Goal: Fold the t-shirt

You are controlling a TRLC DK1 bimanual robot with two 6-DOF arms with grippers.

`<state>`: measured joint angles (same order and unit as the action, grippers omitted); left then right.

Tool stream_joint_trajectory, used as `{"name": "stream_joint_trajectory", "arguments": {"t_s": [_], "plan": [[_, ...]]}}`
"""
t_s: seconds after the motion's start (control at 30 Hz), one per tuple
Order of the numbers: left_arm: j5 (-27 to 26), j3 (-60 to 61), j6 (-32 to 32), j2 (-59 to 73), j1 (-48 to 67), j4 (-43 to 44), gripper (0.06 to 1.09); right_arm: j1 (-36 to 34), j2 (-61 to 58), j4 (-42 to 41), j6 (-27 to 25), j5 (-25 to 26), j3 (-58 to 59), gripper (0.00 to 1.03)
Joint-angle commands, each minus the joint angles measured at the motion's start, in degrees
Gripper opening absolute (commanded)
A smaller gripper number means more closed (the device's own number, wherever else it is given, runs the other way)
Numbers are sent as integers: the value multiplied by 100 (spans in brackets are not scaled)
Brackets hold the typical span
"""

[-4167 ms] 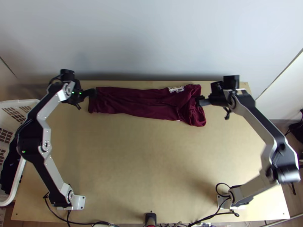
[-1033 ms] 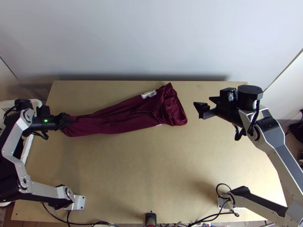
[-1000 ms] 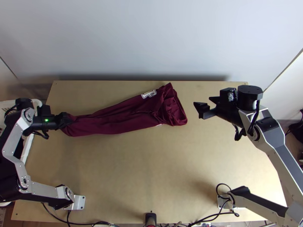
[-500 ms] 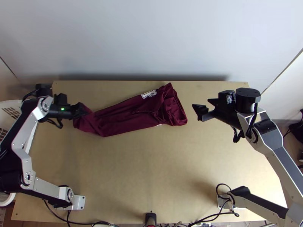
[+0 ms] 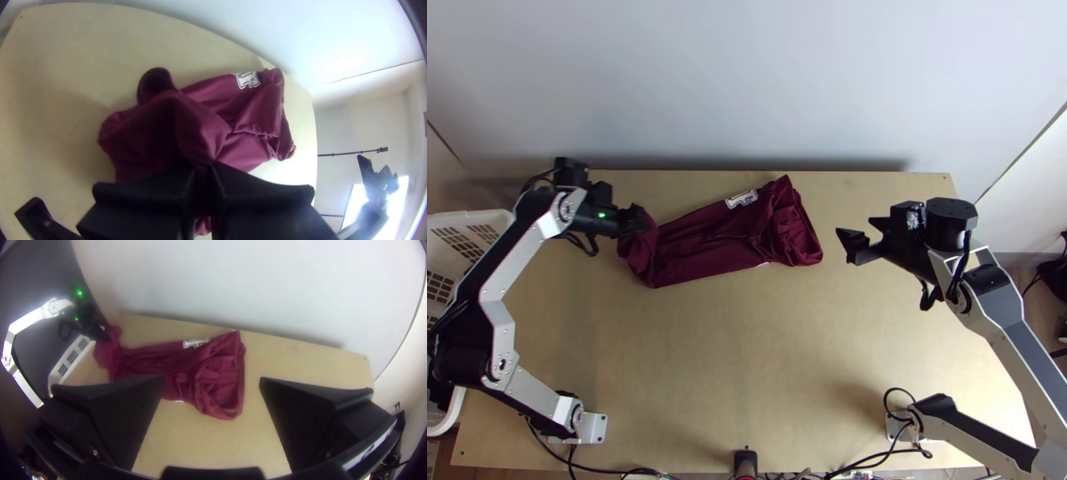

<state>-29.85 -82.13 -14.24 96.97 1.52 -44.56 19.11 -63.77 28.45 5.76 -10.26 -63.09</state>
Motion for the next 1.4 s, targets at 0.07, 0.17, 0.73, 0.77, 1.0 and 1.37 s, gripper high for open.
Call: {"name": "stream_joint_trajectory", "arguments": {"t_s": [0.07,0.17,0.73,0.77,1.0,1.37], "plan": [[181,-594,-281,411,815,35,10,-57,93,-129,74,7,192,98],[225,-840,-343,595,1061,43,10,-110,119,-164,83,-2,218,98],[339,-2492,-703,1782,2107,35,10,-303,339,-226,162,7,579,98],[339,-2615,-721,1861,2142,26,10,-312,347,-226,162,7,596,98],[374,-3477,-844,2388,2423,-18,10,-373,471,-226,180,7,710,98],[603,-4760,-1362,3443,2898,254,10,-496,646,-234,145,7,956,98]]}}
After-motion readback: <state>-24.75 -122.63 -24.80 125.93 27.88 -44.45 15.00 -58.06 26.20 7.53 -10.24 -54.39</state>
